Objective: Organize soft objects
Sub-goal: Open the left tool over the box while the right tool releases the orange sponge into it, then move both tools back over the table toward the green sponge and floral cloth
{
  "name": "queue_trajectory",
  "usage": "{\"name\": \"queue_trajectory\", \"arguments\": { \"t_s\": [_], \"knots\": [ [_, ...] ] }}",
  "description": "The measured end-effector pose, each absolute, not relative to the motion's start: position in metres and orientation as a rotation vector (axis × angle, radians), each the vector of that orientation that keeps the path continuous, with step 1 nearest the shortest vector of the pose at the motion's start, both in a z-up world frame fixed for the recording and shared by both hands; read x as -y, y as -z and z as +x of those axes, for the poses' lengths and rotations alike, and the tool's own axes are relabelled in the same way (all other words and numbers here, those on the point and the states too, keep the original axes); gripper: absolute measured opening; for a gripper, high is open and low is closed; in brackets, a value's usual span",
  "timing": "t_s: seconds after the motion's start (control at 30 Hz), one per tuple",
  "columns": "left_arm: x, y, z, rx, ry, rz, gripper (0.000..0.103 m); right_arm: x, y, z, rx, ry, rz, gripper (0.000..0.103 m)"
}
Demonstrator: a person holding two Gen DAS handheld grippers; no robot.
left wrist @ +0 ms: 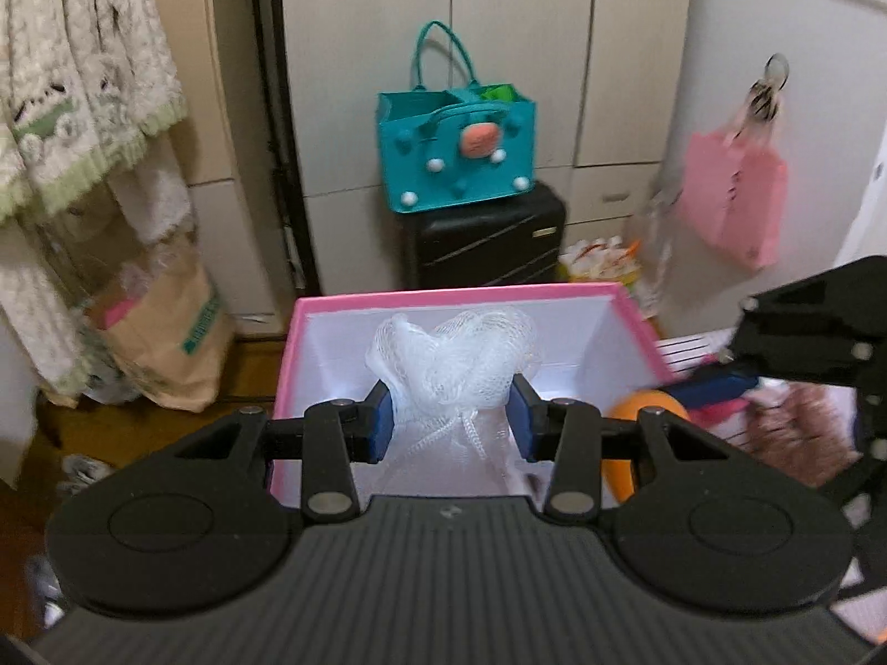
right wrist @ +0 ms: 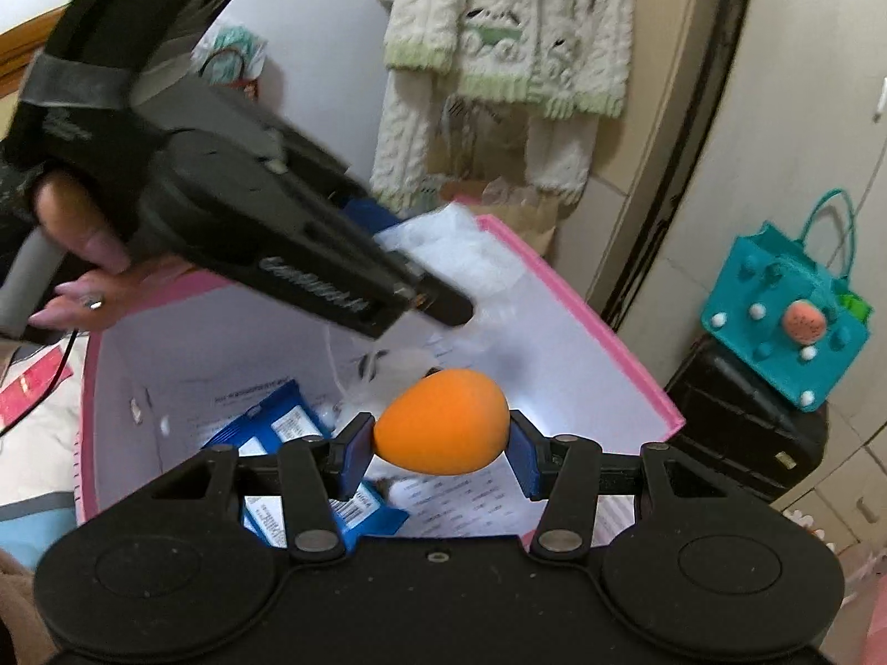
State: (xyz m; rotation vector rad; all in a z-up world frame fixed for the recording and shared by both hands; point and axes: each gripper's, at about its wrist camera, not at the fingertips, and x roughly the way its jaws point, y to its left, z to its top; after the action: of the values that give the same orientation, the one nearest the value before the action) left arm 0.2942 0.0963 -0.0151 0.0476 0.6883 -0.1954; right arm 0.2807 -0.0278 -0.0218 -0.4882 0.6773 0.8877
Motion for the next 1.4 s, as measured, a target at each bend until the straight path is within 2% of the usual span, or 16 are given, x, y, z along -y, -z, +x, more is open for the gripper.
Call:
{"name": "queue_trajectory", "arguments": {
  "t_s": [0.37, 0.5, 0.7, 0.8, 1.13, 1.4],
  "knots": [
    [-0.086, 0.023, 0.309, -0.703, 0.182, 0.275, 0.045, -0.014, 0.046, 0.277, -0.816, -1.042, -0.511, 0.056],
    [-0.09, 0.024, 0.315, -0.734, 0.183, 0.24, 0.062, -0.032, 0.051, 0.284, -0.853, -1.086, -0.518, 0.056],
    [-0.118, 0.004, 0.3, -0.666, 0.194, 0.092, 0.065, -0.051, 0.05, 0.296, -0.862, -1.09, -0.474, 0.057],
    [-0.133, -0.006, 0.292, -0.643, 0.19, 0.024, 0.065, -0.05, 0.049, 0.301, -0.857, -1.098, -0.424, 0.066],
    [-0.152, -0.01, 0.253, -0.659, 0.153, 0.012, 0.068, 0.002, 0.024, 0.289, -0.813, -1.044, -0.292, 0.068],
    [-0.133, -0.026, 0.212, -0.689, 0.192, 0.086, 0.068, 0.05, -0.012, 0.253, -0.767, -0.958, -0.295, 0.068]
  ]
}}
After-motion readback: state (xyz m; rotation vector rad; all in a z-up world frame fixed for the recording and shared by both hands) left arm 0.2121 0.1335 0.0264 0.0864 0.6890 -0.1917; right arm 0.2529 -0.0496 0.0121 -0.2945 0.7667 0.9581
